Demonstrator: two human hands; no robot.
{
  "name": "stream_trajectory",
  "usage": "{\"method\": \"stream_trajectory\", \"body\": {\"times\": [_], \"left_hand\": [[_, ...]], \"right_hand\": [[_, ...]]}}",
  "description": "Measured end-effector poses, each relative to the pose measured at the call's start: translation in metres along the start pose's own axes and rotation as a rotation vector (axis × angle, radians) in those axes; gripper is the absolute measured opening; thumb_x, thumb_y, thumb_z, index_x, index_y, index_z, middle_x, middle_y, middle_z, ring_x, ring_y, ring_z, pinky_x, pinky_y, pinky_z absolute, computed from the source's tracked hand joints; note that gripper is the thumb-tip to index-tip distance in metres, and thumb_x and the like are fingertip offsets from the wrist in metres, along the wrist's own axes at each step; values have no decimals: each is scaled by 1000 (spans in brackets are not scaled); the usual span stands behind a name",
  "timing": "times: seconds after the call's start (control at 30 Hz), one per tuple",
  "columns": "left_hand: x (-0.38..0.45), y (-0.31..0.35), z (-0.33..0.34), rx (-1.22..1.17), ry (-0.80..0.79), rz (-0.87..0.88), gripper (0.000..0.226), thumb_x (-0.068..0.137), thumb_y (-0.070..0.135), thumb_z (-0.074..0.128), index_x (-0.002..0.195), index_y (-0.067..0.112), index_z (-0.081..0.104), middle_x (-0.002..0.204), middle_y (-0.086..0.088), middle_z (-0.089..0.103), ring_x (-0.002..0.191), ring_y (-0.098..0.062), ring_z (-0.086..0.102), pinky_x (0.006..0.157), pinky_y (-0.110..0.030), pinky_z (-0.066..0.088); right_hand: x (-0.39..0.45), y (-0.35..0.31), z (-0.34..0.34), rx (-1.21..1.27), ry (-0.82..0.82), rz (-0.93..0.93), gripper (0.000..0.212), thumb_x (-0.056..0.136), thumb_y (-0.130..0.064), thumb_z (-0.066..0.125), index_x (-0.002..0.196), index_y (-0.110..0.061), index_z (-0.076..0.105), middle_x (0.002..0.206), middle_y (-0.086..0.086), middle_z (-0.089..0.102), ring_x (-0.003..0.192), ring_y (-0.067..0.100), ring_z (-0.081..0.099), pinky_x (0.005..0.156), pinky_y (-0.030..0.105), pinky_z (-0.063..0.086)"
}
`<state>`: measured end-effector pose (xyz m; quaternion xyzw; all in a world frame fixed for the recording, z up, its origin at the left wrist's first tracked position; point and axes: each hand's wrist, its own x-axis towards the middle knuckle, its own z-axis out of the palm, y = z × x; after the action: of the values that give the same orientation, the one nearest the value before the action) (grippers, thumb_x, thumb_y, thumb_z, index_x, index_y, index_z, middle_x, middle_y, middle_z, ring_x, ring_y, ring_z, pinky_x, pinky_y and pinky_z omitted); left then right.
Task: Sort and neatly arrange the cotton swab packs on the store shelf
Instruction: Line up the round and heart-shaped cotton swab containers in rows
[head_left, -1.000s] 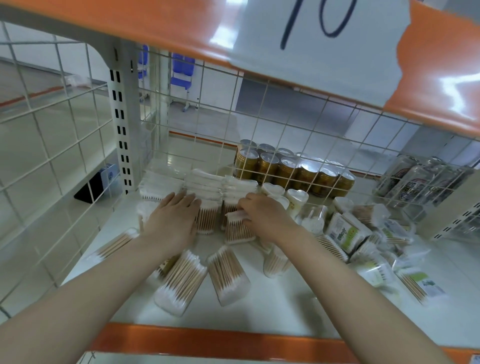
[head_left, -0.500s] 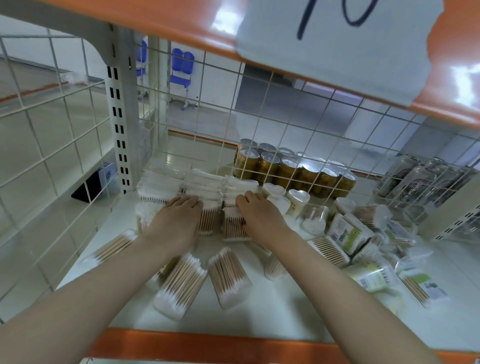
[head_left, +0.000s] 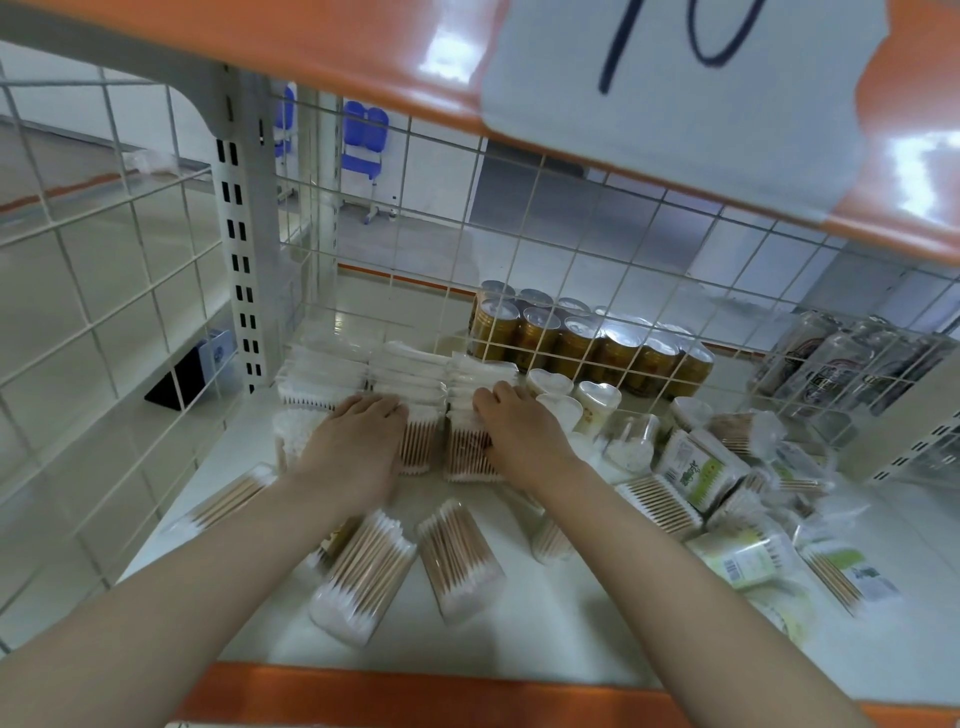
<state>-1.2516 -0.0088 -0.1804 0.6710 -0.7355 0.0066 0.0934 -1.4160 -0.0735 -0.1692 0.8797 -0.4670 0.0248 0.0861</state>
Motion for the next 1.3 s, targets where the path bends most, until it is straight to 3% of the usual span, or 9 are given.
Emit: {"method": "stream_trajectory", "body": {"times": [0.17,0.27,0.37,0.47,0.57,0.73,0.93,1.13,1.3], "left_hand": [[-6,-2,-1,-46,53,38,50,96,21,37,145,15,27,152,-3,25,141,-17,18,115,-28,5],[-9,-5,1,-88,97,10,48,91,16,47,138,11,41,144,-9,38,135,-27,32,111,-37,21],[-11,-6,6,-151,216,14,37,77,5,61,114,4,63,114,-16,61,105,-37,56,88,-44,43],[-16,-1,6,-115,252,64,25,65,5,66,90,6,69,87,-13,65,79,-35,63,68,-41,49],[-20,8,1,-78,227,70,23,69,19,50,82,9,67,80,-9,63,72,-32,62,64,-38,49],[-28,15,2,-101,205,73,35,72,28,32,72,13,64,71,-4,61,65,-26,60,58,-35,47],[-40,17,5,-172,139,23,25,76,22,49,90,12,67,92,-6,63,86,-29,60,71,-34,42],[-48,29,7,-186,92,91,33,91,26,44,121,19,55,121,0,54,111,-20,51,86,-30,37],[-48,46,6,-187,97,135,36,92,26,43,128,24,48,128,4,49,118,-16,45,91,-27,35]], "right_hand": [[-2,2,-1,16,12,22,42,86,-8,56,125,-14,41,124,8,47,109,22,47,80,29,44],[-6,6,-6,50,28,39,42,86,-4,54,125,-16,43,124,6,47,111,22,46,82,29,44],[-10,9,-11,57,53,51,43,87,-6,54,126,-20,44,127,4,47,114,21,45,87,30,43],[-18,11,-15,61,53,64,42,89,-10,52,128,-22,44,133,4,43,119,21,42,90,30,41],[-29,8,-19,115,62,73,39,91,-14,50,129,-20,44,138,4,40,122,22,41,91,31,40],[-45,5,-17,222,123,97,32,92,-16,47,123,-17,50,124,3,48,100,19,50,71,28,41],[-65,2,-13,290,143,123,26,90,-17,50,116,-14,55,109,5,55,95,21,52,70,29,41],[-90,5,-12,273,196,198,23,91,-17,49,111,-13,59,108,5,55,97,22,51,69,27,35],[-106,22,-16,316,280,267,29,86,-10,53,114,-10,59,114,9,55,101,26,52,76,31,40]]}}
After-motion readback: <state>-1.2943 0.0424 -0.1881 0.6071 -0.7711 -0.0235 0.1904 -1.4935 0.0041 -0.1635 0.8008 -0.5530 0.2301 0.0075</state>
